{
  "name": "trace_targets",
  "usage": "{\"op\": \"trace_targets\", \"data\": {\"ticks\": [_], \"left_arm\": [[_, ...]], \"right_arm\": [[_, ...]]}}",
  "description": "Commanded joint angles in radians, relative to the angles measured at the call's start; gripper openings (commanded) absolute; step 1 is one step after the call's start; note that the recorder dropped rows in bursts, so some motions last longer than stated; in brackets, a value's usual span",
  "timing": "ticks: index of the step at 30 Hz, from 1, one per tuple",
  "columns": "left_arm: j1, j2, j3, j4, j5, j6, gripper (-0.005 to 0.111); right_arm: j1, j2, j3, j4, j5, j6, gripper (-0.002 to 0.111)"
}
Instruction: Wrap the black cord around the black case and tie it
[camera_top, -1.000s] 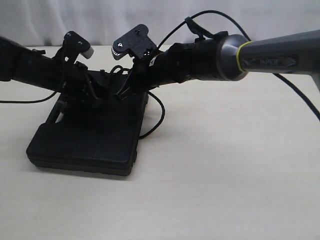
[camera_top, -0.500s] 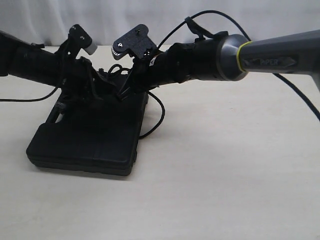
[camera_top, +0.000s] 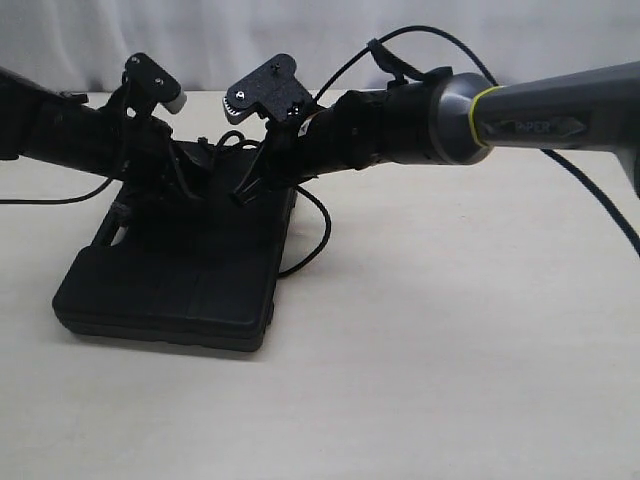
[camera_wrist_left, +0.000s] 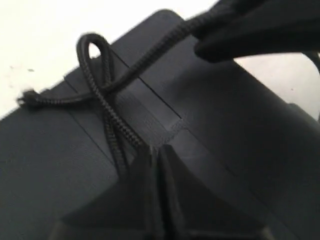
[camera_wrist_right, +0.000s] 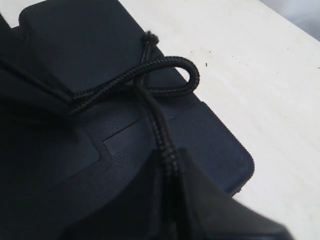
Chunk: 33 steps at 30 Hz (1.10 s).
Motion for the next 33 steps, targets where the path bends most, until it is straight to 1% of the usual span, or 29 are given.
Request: {"op": "trace_targets", "data": {"ticks": [1, 2, 6, 7, 9, 10, 12, 15, 19, 21, 26, 30, 33], "left_arm": [[-0.001, 0.032, 0.004, 0.003, 0.070, -0.012, 0.000], [-0.001, 0.032, 0.000, -0.001, 0.110, -0.012, 0.000], [-0.001, 0.030, 0.000, -0.003, 0.193, -0.003, 0.000], [-0.001, 0.030, 0.000, -0.003, 0.262, -0.003, 0.000], [-0.001, 0.024, 0.000, -0.006, 0.342, 0.052, 0.000], [-0.001, 0.019, 0.000, -0.012, 0.344, 0.058, 0.000], [0.000, -0.005, 0.000, -0.019, 0.309, 0.058, 0.000], [0.000, -0.046, 0.000, -0.021, 0.212, 0.051, 0.000], [0.000, -0.075, 0.002, -0.012, -0.058, -0.073, 0.000], [0.000, -0.070, 0.003, -0.007, -0.112, -0.105, 0.000], [-0.002, -0.006, 0.003, -0.009, -0.084, -0.107, 0.000], [-0.002, 0.044, 0.003, -0.011, -0.107, -0.110, 0.000], [-0.002, 0.057, 0.001, -0.018, -0.066, -0.110, 0.000]], "right_arm": [[0.001, -0.003, 0.001, -0.007, -0.002, -0.005, 0.004], [0.001, -0.003, 0.001, -0.007, -0.004, -0.005, 0.004], [0.001, -0.003, 0.001, -0.007, -0.004, -0.005, 0.004], [0.001, -0.003, 0.001, -0.007, -0.004, -0.005, 0.004], [0.001, -0.003, 0.001, -0.007, -0.004, -0.005, 0.004], [0.001, -0.003, 0.001, -0.007, -0.004, -0.005, 0.004], [0.001, -0.003, 0.001, -0.007, -0.003, -0.005, 0.004], [0.001, -0.003, 0.001, -0.007, -0.003, -0.005, 0.004], [0.001, -0.003, 0.001, -0.007, -0.003, -0.005, 0.004], [0.001, -0.003, 0.001, -0.007, -0.003, -0.005, 0.004], [0.001, -0.003, 0.001, -0.007, -0.004, -0.005, 0.004], [0.001, -0.003, 0.001, -0.007, -0.003, -0.005, 0.004], [0.001, -0.003, 0.001, -0.007, -0.007, -0.005, 0.004]]}}
